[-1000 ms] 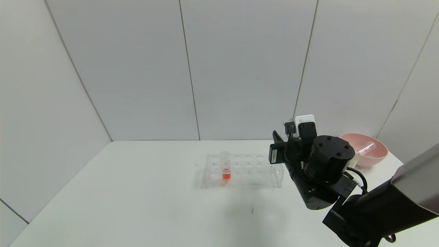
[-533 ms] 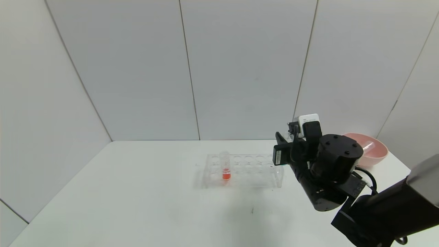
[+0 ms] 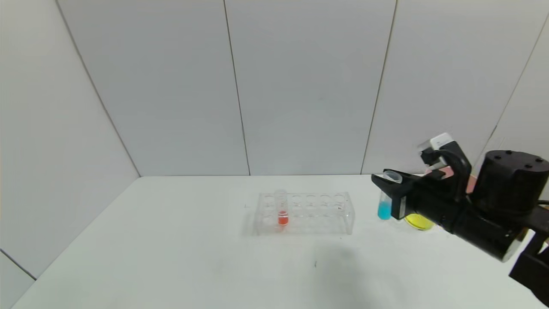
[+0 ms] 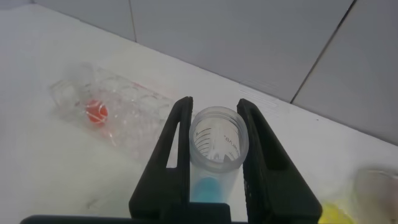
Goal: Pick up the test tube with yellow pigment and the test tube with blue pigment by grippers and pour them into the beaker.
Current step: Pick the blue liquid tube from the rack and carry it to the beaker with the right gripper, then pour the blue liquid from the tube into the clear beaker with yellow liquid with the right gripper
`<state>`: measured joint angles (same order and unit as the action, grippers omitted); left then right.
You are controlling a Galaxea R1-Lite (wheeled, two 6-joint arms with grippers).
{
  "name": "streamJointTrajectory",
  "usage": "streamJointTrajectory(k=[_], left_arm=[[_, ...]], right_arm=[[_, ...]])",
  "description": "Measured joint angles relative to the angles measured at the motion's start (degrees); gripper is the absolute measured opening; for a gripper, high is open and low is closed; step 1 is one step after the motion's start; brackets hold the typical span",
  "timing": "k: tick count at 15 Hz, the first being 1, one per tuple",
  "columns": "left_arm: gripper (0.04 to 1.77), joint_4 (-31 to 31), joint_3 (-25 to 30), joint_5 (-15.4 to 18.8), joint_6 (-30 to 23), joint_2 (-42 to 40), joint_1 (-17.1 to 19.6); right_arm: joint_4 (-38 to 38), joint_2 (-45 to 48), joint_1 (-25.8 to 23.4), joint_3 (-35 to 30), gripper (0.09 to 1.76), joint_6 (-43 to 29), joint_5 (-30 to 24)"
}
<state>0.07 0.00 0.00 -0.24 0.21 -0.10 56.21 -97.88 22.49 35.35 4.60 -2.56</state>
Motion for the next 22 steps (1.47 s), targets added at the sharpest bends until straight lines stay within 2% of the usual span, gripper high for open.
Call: streamJointTrajectory(k=[3, 5, 7, 10, 13, 16, 18, 22], left_arm=[[1.76, 0.00, 0.00, 0.00, 0.00, 0.00, 0.00], [1.76, 0.00, 0.00, 0.00, 0.00, 0.00, 0.00], [1.76, 0.00, 0.00, 0.00, 0.00, 0.00, 0.00], [1.76, 0.00, 0.00, 0.00, 0.00, 0.00, 0.00], [1.76, 0.00, 0.00, 0.02, 0.00, 0.00, 0.00], [1.76, 0.00, 0.00, 0.00, 0.00, 0.00, 0.00], [1.76, 0.00, 0.00, 0.00, 0.02, 0.00, 0.00], [1.76, 0.00, 0.00, 0.00, 0.00, 0.00, 0.00]], right_arm=[[-10.62, 6.42, -12.06, -0.63, 0.54, 1.65, -17.74], [-17.15, 9.18, -20.74, 0.59, 0.54, 6.79, -29.05], [-24.09, 10.69, -27.94, 3.29, 0.54, 13.54, -37.04], [-34.67, 11.43, -32.72, 9.85, 0.54, 17.76, -40.28], [-48.75, 10.69, -34.76, 18.53, 0.54, 23.52, -40.70], [-63.49, 8.13, -36.66, 29.04, 0.54, 34.67, -40.72], [-70.63, 5.44, -38.28, 35.79, 0.54, 42.67, -40.57], [-83.25, -1.27, -40.42, 49.40, 0.54, 51.24, -39.58]])
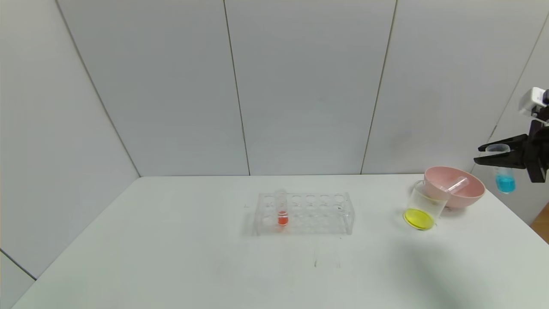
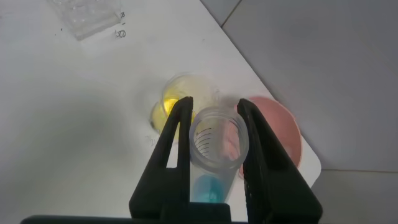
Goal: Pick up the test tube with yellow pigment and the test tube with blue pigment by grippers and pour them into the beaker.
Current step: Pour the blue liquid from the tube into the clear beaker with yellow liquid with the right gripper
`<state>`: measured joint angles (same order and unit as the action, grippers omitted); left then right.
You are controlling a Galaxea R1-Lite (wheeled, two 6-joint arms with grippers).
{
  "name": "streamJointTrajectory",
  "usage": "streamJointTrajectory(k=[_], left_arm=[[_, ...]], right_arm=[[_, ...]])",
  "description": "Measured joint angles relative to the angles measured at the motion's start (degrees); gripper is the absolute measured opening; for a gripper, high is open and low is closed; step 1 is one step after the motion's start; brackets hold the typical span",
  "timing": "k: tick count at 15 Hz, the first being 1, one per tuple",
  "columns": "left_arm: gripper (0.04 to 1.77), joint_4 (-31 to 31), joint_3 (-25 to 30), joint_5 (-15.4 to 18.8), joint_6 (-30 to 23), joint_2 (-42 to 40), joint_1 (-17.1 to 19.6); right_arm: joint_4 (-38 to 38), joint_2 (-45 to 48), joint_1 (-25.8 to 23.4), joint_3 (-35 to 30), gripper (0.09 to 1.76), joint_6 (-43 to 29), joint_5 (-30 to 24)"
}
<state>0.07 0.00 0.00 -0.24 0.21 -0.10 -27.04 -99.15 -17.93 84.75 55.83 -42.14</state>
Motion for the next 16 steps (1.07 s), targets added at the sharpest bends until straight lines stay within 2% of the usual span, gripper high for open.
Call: streamJointTrajectory(k=[2, 6, 12, 14, 16], left_arm=[[1.76, 0.00, 0.00, 0.00, 0.00, 0.00, 0.00], [1.76, 0.00, 0.00, 0.00, 0.00, 0.00, 0.00], [1.76, 0.00, 0.00, 0.00, 0.02, 0.00, 0.00], [1.76, 0.00, 0.00, 0.00, 0.00, 0.00, 0.00], [1.76, 0.00, 0.00, 0.00, 0.00, 0.00, 0.00]], right_arm=[[-4.57, -3.55, -0.30, 6.18, 0.54, 2.35, 2.66], [-7.64, -9.68, 0.49, 13.87, 0.54, 4.88, 11.08], [-19.02, -15.21, 3.08, 27.12, 0.54, 4.84, 16.31], [-19.54, -16.32, 4.29, 28.98, 0.54, 4.96, 19.61], [-19.85, -16.96, 5.42, 29.44, 0.54, 4.99, 20.38]])
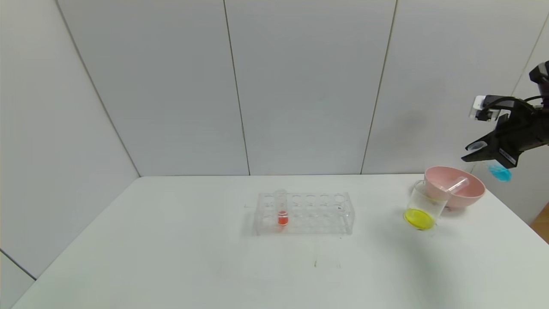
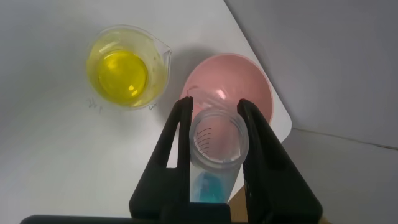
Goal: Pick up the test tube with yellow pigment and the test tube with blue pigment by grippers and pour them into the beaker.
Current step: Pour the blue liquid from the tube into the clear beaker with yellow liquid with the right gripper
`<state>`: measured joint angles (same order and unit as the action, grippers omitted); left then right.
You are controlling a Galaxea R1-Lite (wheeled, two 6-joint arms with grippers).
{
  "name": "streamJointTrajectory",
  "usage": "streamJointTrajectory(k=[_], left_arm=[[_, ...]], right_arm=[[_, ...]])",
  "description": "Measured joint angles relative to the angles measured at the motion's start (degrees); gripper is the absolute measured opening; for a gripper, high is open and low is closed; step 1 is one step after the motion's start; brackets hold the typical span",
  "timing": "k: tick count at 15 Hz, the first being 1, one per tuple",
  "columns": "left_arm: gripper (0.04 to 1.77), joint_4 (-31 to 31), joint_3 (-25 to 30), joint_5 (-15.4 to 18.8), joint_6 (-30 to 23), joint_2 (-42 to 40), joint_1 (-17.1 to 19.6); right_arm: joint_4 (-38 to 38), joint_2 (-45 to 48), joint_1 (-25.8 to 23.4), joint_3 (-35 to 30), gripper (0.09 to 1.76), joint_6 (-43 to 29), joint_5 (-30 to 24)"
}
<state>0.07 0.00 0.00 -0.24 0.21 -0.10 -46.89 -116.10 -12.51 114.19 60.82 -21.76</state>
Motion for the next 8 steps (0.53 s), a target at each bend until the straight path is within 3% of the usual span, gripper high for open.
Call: streamJointTrajectory(k=[8], left_arm=[[1.76, 0.00, 0.00, 0.00, 0.00, 0.00, 0.00]], right_arm=[[-2.60, -1.29, 2.89, 0.17, 0.54, 2.71, 7.12]])
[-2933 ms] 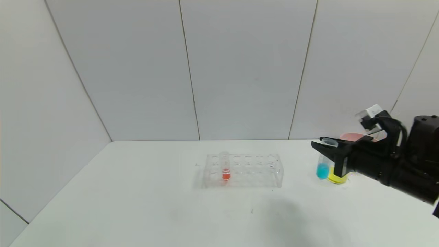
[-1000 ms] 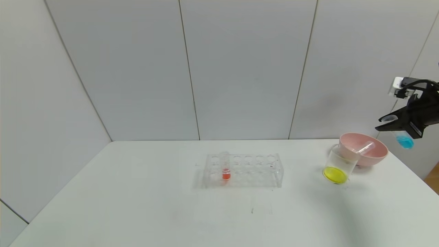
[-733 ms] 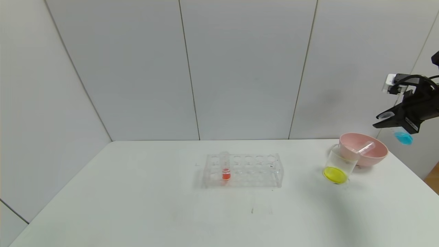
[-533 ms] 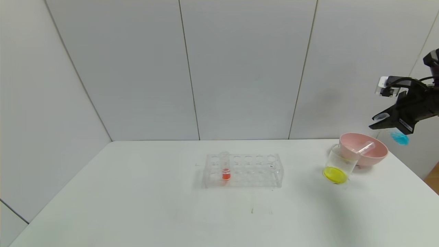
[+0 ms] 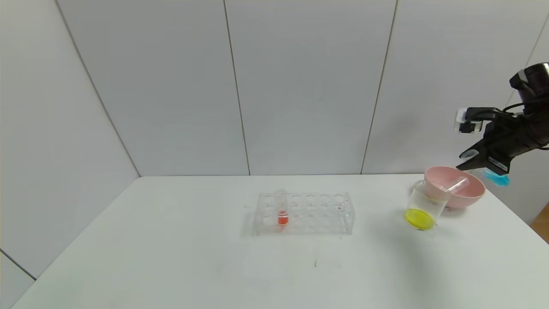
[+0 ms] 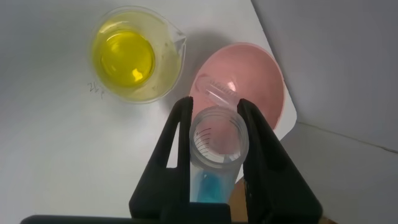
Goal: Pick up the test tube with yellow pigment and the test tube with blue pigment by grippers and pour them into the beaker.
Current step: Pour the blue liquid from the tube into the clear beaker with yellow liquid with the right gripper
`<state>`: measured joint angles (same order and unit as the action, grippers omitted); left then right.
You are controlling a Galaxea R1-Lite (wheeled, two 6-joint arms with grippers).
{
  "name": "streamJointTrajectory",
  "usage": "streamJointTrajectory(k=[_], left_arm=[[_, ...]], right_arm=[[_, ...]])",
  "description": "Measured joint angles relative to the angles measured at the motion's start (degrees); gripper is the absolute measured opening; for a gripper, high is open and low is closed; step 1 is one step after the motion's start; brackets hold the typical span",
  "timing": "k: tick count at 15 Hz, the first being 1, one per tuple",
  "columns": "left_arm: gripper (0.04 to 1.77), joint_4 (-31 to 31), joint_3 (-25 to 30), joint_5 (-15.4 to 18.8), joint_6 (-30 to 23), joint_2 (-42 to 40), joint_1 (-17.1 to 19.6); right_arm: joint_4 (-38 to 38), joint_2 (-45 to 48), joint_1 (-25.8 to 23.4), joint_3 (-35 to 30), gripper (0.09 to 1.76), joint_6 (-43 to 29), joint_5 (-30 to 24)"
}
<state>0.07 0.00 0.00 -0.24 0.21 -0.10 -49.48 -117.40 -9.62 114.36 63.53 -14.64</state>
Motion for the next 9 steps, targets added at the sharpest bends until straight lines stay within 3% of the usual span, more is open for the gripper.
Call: streamJointTrajectory(k=[9], left_arm=[[1.76, 0.00, 0.00, 0.00, 0.00, 0.00, 0.00]], right_arm=[[-0.85, -2.04, 4.35, 0.09, 0.54, 1.04, 8.44]])
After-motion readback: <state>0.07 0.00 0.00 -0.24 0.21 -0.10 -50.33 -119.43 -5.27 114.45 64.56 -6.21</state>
